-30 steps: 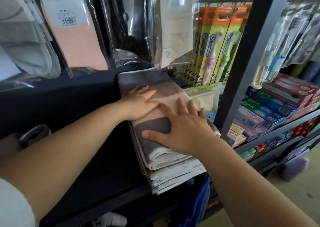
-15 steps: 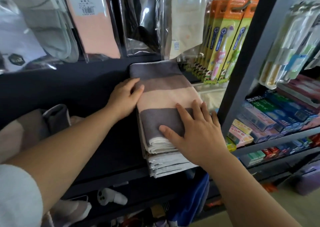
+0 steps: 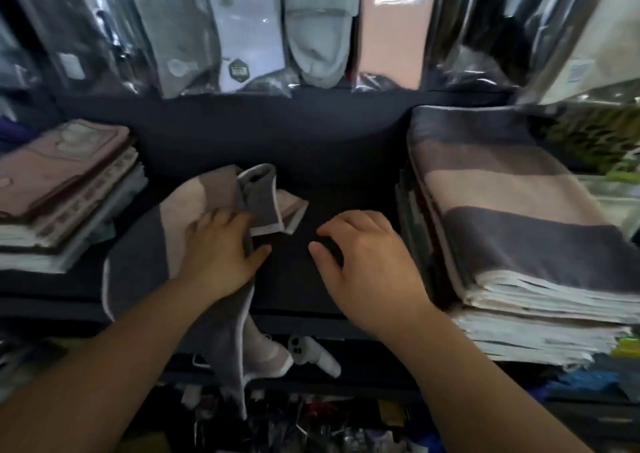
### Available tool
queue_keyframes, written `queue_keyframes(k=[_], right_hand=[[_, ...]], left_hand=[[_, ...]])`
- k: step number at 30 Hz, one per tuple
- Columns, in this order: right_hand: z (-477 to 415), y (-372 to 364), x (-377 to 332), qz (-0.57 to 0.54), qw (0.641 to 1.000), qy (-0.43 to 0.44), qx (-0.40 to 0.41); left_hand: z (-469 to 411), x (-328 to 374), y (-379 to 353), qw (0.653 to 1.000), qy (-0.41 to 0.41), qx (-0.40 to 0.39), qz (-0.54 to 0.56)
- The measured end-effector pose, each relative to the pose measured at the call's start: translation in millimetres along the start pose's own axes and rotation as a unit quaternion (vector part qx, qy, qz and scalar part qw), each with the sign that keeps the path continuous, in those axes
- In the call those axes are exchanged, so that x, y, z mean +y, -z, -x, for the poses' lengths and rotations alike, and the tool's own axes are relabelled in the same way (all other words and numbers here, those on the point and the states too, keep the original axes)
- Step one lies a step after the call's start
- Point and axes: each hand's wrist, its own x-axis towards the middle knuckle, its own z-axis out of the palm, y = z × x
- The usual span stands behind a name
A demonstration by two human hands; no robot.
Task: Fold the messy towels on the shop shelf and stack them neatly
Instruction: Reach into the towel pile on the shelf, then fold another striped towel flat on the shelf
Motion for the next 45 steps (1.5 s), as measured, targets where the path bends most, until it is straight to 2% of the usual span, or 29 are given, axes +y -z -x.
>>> queue_keyframes(k=[2, 4, 8, 11, 13, 16, 18, 20, 22, 24, 27, 29, 31, 36, 38, 40, 42, 43, 45], right_hand=[[-16, -29, -5, -0.019, 0.997, -0.026, -0.065], [-30, -58, -7, -0.046, 0.989, -0.047, -0.129], [-48, -110, -16, -0.133, 0.967, -0.058, -0.212], [-56, -136, -22, -0.150, 0.968, -0.051, -0.196], [-66, -144, -24, -0.072, 0.982, -0.068, -0.160], [-79, -147, -26, 0.024, 0.979, -0.065, -0.190], [-81, -150, -25, 0.039, 0.975, -0.053, -0.214], [-80, -152, -21, 0.042, 0.972, -0.059, -0.222], [-76, -150, -17, 0.026, 0.977, -0.065, -0.202], [-68, -143, -10, 0.027, 0.984, -0.068, -0.160], [-49, -127, 4, 0.034, 0.989, -0.088, -0.112], [-36, -116, 11, 0.031, 0.989, -0.112, -0.091], [-29, -104, 15, 0.047, 0.984, -0.156, -0.072], [-27, -76, 23, 0.148, 0.965, -0.217, -0.028], [-35, -71, 18, 0.147, 0.972, -0.184, 0.018], [-49, -67, 6, 0.133, 0.980, -0.103, 0.103], [-66, -69, -11, 0.105, 0.985, -0.014, 0.138], [-76, -71, -18, 0.086, 0.989, 0.014, 0.122], [-92, -80, -30, 0.072, 0.997, 0.012, 0.009]], left_hand=[[12, -31, -4, 0.996, 0.040, -0.077, -0.029], [22, -53, -9, 0.989, 0.055, -0.138, 0.013], [29, -75, -13, 0.983, -0.022, -0.171, 0.071], [15, -100, -15, 0.967, -0.095, -0.193, 0.134], [5, -116, -14, 0.951, -0.134, -0.191, 0.205], [0, -132, -13, 0.930, -0.155, -0.176, 0.285], [0, -139, -17, 0.928, -0.126, -0.123, 0.328], [2, -143, -21, 0.952, -0.086, -0.031, 0.293], [4, -145, -23, 0.973, -0.055, 0.057, 0.219], [4, -147, -21, 0.982, -0.009, 0.083, 0.171], [3, -146, -20, 0.985, 0.055, 0.050, 0.157], [0, -145, -17, 0.972, 0.089, 0.019, 0.218], [-2, -146, -16, 0.961, 0.109, 0.026, 0.253], [-4, -145, -21, 0.985, 0.122, 0.027, 0.122], [-4, -144, -21, 0.986, 0.117, 0.016, 0.116], [-3, -144, -18, 0.985, 0.094, 0.010, 0.142], [0, -142, -13, 0.982, 0.059, -0.012, 0.180], [2, -141, -9, 0.979, 0.041, -0.032, 0.195], [6, -139, -4, 0.974, 0.015, -0.074, 0.215]])
